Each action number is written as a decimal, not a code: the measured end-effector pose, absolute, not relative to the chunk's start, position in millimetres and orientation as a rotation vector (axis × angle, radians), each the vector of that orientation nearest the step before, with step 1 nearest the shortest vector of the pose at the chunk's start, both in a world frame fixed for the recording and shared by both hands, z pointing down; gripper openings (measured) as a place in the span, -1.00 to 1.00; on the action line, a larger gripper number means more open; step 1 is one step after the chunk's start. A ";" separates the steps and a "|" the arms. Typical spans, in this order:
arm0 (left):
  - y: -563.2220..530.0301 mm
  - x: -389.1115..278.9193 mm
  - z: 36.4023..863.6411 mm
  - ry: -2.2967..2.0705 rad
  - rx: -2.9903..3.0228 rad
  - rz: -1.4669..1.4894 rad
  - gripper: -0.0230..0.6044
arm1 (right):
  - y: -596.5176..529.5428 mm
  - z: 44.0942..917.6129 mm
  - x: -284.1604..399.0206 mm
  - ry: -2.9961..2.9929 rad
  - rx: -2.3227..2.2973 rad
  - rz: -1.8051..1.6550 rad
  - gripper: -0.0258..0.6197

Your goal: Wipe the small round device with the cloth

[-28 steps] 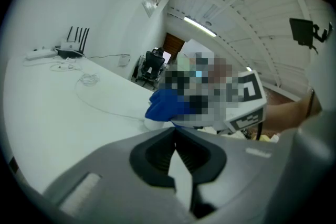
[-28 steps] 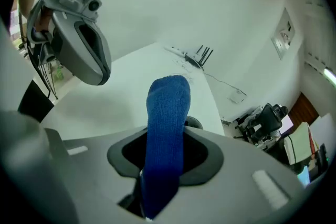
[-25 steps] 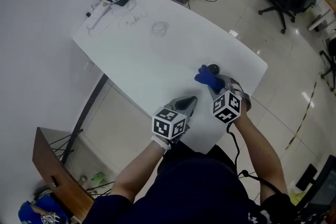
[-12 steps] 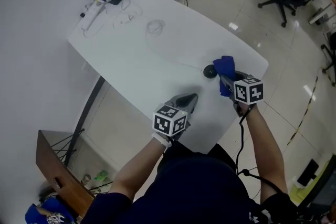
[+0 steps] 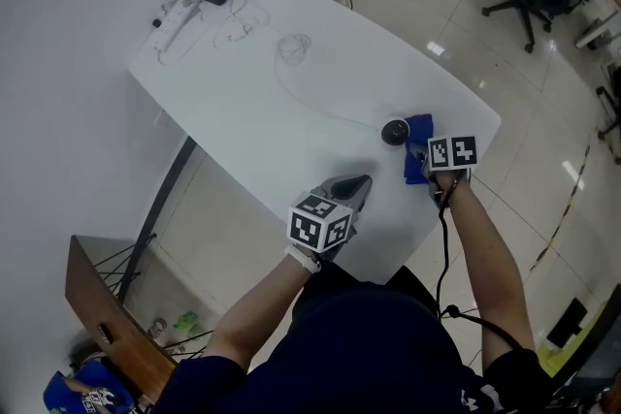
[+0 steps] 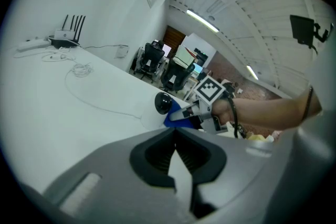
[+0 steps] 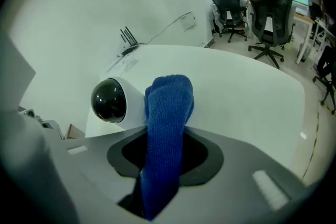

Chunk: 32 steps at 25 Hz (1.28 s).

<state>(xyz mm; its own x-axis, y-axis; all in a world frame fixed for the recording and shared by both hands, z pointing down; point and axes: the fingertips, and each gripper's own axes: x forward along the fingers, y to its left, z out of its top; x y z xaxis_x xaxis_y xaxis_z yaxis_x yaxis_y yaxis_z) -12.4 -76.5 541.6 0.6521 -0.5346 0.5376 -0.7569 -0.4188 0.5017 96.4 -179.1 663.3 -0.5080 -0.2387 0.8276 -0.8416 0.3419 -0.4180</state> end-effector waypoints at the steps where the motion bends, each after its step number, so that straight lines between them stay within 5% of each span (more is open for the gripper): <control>1: -75.1 -11.8 541.5 -0.999 2.125 0.381 -0.92 | -179.8 664.7 96.3 -1.928 0.930 1.151 -0.50; 9: -66.4 -14.8 524.5 -1.022 2.165 0.346 -0.92 | -176.9 618.1 95.9 -2.087 1.010 1.097 -0.50; 18: -36.8 -20.3 523.6 -1.035 2.150 0.335 -0.92 | -184.5 528.8 74.6 -2.128 0.981 0.068 -0.49; 32: -22.9 -29.0 533.6 -1.041 2.109 0.328 -0.92 | -124.8 579.6 47.6 -1.890 0.567 -0.611 -0.49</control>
